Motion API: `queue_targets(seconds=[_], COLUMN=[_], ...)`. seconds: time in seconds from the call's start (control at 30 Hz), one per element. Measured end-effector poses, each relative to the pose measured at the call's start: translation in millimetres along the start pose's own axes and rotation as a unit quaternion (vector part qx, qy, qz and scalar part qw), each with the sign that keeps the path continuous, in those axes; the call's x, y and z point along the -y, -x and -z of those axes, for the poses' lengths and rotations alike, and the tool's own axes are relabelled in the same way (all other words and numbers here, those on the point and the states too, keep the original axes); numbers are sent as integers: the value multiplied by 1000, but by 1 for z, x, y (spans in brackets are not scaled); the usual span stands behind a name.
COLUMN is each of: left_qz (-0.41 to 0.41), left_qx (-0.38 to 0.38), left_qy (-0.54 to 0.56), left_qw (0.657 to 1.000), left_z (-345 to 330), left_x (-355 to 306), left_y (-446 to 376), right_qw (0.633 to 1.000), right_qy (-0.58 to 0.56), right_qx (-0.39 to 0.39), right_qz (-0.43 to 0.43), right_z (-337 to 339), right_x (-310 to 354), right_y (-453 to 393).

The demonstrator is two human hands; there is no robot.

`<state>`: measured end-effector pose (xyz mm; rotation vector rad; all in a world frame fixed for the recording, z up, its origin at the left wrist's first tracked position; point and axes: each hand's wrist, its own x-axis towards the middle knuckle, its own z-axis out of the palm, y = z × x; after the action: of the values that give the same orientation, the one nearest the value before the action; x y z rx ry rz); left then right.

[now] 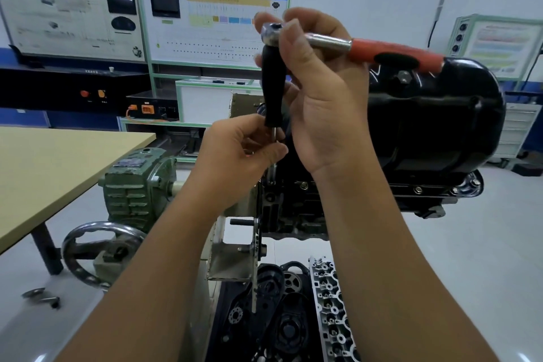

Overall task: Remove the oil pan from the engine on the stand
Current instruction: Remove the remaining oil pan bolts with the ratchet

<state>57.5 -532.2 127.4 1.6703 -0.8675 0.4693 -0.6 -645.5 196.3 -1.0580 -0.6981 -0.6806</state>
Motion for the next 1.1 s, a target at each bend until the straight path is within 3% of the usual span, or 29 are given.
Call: queue_targets(seconds=[0.1, 0.27, 0.43, 0.67, 0.83, 1.0, 1.1], left_qz=[-23, -27, -35, -28, -38, -34, -53], left_qx=[11, -45, 10, -60, -4, -66, -39], left_qy=[-16, -31, 24, 6, 30, 13, 15], left_qw=[1000, 998, 999, 998, 999, 997, 998], left_z=[-1, -6, 0, -3, 1, -5, -1], left_x=[0, 2, -1, -1, -2, -2, -3], left_y=[0, 0, 1, 0, 2, 2, 2], right_qw=[999, 998, 999, 1000, 999, 1000, 1000], right_qy=[-9, 45, -2, 11, -12, -21, -18], right_qx=[-10, -3, -21, 18, -17, -2, -8], right_qz=[-34, 49, -32, 7, -24, 7, -22], right_z=[-2, -5, -6, -4, -6, -6, -7], right_x=[-1, -4, -5, -4, -6, -7, -9], right_y=[2, 1, 3, 5, 4, 6, 6])
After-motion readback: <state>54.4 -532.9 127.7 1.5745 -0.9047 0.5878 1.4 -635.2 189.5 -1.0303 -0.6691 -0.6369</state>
